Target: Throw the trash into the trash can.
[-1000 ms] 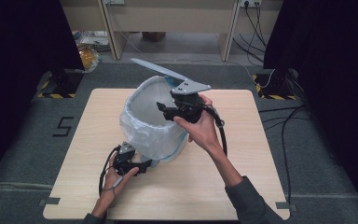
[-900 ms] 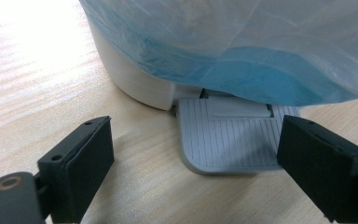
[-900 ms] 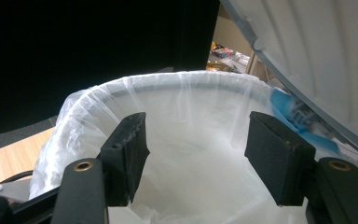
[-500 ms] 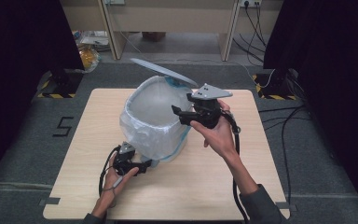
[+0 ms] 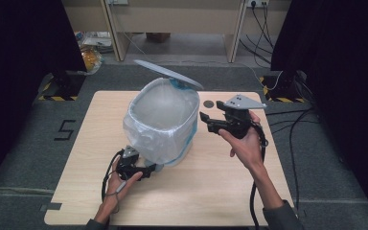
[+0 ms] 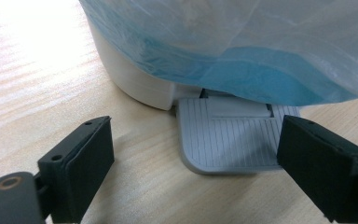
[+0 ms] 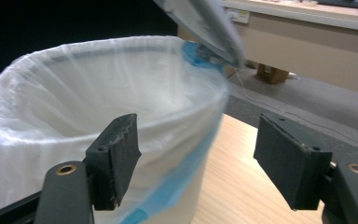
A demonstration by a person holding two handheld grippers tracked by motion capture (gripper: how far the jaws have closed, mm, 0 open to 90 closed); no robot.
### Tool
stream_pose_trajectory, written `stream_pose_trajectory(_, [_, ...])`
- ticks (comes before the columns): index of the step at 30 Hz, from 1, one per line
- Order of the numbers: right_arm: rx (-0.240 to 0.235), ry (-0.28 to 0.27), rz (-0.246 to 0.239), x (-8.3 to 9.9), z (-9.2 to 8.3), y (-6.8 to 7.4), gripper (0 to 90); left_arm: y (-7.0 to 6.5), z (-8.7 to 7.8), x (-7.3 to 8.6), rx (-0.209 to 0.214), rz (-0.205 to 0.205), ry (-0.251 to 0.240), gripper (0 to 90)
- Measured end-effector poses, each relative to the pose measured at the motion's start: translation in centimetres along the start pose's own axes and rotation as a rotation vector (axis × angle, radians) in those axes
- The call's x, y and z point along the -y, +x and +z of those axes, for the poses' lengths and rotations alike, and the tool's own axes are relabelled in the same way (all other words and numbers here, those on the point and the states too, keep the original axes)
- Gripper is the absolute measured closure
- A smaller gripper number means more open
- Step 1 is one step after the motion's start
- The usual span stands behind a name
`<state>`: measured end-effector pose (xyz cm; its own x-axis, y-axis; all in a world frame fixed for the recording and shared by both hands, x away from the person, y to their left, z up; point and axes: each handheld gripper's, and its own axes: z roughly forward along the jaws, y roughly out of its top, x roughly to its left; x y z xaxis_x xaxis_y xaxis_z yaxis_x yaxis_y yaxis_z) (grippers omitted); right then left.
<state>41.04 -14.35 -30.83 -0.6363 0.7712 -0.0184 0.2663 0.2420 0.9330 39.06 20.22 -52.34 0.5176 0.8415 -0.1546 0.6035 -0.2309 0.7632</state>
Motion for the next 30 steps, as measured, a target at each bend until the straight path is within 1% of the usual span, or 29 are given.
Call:
stream_pose_trajectory(3, [0.015,0.003,0.003,0.6,-0.5,-0.6,28.5,0.0,0.0,0.0,0.001,0.0,0.0,10.1])
stream_pose_trajectory(5, [0.026,0.006,0.016,1.2,-0.7,-1.0,27.6,0.0,0.0,0.0,0.0,0.0,0.0,10.1])
stream_pose_trajectory(7, [0.036,0.019,0.017,1.8,-0.9,-1.3,26.7,0.0,0.0,0.0,0.0,0.0,0.0,10.1])
stream_pose_trajectory(16, [0.072,0.036,0.047,4.3,-1.7,-2.4,23.9,0.0,0.0,0.0,0.0,0.001,0.0,10.1])
stream_pose_trajectory(19, [0.08,0.045,0.041,5.1,-1.8,-2.6,23.7,0.0,0.0,0.0,0.001,0.001,0.0,10.1])
stream_pose_trajectory(22, [0.084,0.053,0.049,5.9,-1.9,-2.6,22.9,0.0,0.0,0.0,0.001,0.002,0.001,10.2])
stream_pose_trajectory(24, [0.088,0.06,0.038,6.4,-1.9,-2.7,22.8,0.0,0.0,0.0,0.001,0.002,0.0,10.1])
stream_pose_trajectory(27, [0.109,0.075,0.037,7.6,-1.9,-2.6,22.1,0.0,0.0,0.0,0.001,0.002,-0.001,10.2])
stream_pose_trajectory(30, [0.115,0.093,0.029,8.8,-1.8,-2.5,22.1,0.0,0.0,0.0,0.001,0.002,-0.001,10.2])
